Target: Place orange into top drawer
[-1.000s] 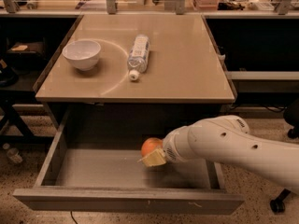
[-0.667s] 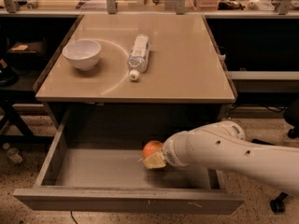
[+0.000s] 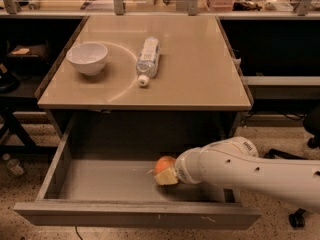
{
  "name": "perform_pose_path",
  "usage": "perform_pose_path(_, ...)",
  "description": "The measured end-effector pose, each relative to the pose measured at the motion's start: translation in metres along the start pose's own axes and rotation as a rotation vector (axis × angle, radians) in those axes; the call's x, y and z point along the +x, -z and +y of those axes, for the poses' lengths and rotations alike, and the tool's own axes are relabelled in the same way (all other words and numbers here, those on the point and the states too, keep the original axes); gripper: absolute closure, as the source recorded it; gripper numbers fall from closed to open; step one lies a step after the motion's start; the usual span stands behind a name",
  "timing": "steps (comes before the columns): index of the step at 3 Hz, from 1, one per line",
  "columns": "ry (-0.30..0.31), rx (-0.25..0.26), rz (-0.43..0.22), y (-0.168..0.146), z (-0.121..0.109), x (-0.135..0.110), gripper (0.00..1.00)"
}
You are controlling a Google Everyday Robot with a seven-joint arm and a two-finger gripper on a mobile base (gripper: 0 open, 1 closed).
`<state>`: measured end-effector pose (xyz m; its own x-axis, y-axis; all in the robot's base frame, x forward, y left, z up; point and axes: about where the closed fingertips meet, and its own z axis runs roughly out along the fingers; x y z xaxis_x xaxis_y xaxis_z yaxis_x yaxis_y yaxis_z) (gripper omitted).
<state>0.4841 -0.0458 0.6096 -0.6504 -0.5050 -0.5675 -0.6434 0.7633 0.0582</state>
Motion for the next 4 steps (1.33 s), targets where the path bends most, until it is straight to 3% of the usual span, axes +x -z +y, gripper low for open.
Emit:
perform_pose_path(1, -0.019, 0.002, 0.009, -0.0057, -0.0020, 0.0059, 1.00)
perform_pose_path(2, -0.020, 0.002, 0.009, -0.0059, -0.0021, 0.0061, 0.82)
perform_pose_path(4, -0.020, 0.002, 0.009, -0.0059, -0.0021, 0.0060, 0.36)
